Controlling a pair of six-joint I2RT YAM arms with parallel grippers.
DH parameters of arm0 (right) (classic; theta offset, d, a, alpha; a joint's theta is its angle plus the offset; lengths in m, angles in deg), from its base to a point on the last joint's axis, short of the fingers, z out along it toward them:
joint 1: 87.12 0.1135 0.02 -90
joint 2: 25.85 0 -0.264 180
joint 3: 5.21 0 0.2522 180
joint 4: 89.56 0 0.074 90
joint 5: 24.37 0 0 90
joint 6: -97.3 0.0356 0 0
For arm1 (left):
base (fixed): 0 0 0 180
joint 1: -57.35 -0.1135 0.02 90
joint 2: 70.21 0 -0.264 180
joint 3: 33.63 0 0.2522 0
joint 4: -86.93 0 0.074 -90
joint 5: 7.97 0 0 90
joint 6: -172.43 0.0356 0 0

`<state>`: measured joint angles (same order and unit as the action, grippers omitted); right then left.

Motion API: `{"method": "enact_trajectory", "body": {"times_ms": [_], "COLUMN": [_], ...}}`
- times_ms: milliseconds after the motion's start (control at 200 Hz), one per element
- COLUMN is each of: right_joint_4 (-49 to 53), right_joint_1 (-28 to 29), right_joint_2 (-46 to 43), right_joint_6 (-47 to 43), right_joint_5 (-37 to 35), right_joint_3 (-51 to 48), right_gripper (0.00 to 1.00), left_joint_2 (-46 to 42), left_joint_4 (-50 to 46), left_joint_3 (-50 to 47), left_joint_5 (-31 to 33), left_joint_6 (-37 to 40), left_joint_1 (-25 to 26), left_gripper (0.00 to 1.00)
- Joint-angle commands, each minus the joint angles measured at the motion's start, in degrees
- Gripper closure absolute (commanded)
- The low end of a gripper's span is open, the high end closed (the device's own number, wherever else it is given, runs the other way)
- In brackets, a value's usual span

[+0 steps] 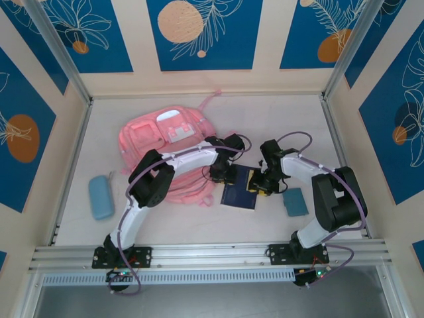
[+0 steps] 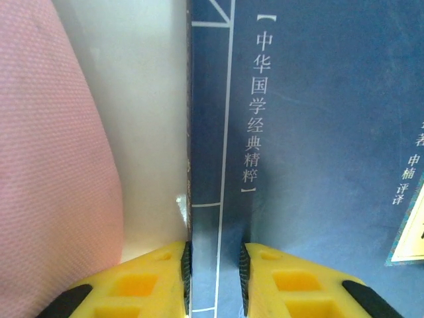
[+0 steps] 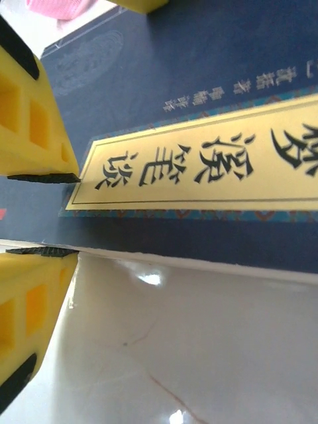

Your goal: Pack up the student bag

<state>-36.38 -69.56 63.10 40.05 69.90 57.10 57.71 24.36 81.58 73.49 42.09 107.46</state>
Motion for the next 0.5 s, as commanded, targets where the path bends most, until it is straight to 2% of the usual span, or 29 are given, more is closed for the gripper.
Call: {"method": "enact_trajectory", "body": {"times_ms": [0,130,490], "right_joint_4": [1.86,3.12,1.88], "right_joint_1": [1.95,2.85,3.22], "right_joint_2": [-3.37,-2.97,-5.06], "right_joint_6": [1.55,2.85,5.08], "right_joint_5": [1.78,0.40,-0.46], "right_joint_3": [3.60,4.27,3.39], "right_gripper": [0.69,0.74,1.00], "left_joint_2": [3.65,3.71,0.40], "left_joint_4": [-3.20,-3.13,-1.65], "left_joint_3": [0.47,0.58,0.42], "left_joint_5": [-1.72,-1.67,-1.64], "left_joint_6": [0.35,0.34,0.79], "left_joint_1": [0.35,0.37,0.36], "left_gripper": [0.75,0.75,0.75]}}
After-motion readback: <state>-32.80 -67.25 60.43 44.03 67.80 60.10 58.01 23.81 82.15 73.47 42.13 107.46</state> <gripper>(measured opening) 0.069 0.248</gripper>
